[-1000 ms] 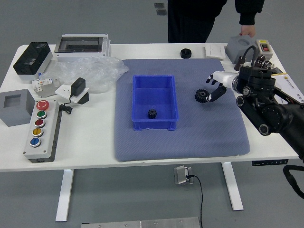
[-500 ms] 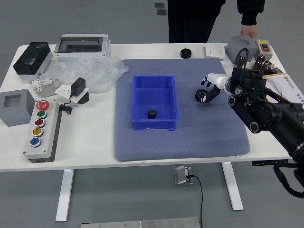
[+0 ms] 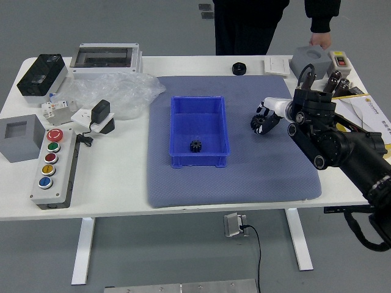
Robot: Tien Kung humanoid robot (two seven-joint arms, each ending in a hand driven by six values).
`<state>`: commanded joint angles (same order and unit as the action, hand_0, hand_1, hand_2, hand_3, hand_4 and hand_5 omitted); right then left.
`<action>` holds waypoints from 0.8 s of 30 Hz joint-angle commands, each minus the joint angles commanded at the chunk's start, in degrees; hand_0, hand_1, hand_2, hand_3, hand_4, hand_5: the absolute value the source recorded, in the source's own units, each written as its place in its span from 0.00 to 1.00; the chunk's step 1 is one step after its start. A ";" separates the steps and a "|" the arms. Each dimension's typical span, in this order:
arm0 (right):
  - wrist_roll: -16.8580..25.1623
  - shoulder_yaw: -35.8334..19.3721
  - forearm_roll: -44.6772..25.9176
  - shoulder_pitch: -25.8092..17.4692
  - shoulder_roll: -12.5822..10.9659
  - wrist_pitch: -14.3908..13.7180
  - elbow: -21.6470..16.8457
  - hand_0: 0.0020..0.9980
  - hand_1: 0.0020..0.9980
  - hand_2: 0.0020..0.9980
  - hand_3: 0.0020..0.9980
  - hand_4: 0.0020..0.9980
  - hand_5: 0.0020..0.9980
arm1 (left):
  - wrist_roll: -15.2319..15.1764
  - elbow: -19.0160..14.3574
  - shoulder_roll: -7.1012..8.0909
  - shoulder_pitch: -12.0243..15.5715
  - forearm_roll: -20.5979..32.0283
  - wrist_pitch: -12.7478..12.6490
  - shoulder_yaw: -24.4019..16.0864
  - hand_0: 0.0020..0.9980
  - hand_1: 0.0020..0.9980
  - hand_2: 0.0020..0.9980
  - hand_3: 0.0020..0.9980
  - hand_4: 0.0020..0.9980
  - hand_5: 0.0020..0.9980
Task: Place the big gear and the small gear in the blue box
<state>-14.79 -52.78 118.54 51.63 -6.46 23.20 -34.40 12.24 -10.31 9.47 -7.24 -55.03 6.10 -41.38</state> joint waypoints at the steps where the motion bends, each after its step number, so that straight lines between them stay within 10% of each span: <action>1: 0.00 -0.03 0.05 0.03 0.07 -0.01 0.13 0.72 0.70 0.80 0.86 0.73 0.27 | 0.00 0.00 -0.02 -0.05 0.00 0.00 0.02 0.82 0.83 0.83 0.81 0.53 0.12; 24: -0.81 -0.52 3.51 0.06 2.10 -3.33 2.10 0.60 0.59 0.70 0.74 0.69 0.25 | 0.08 0.00 -0.60 -0.71 -0.53 0.10 0.13 0.82 0.83 0.83 0.81 0.53 0.12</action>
<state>-15.59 -53.30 122.04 51.69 -4.36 19.87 -32.30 12.31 -10.31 8.86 -7.95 -55.55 6.20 -41.25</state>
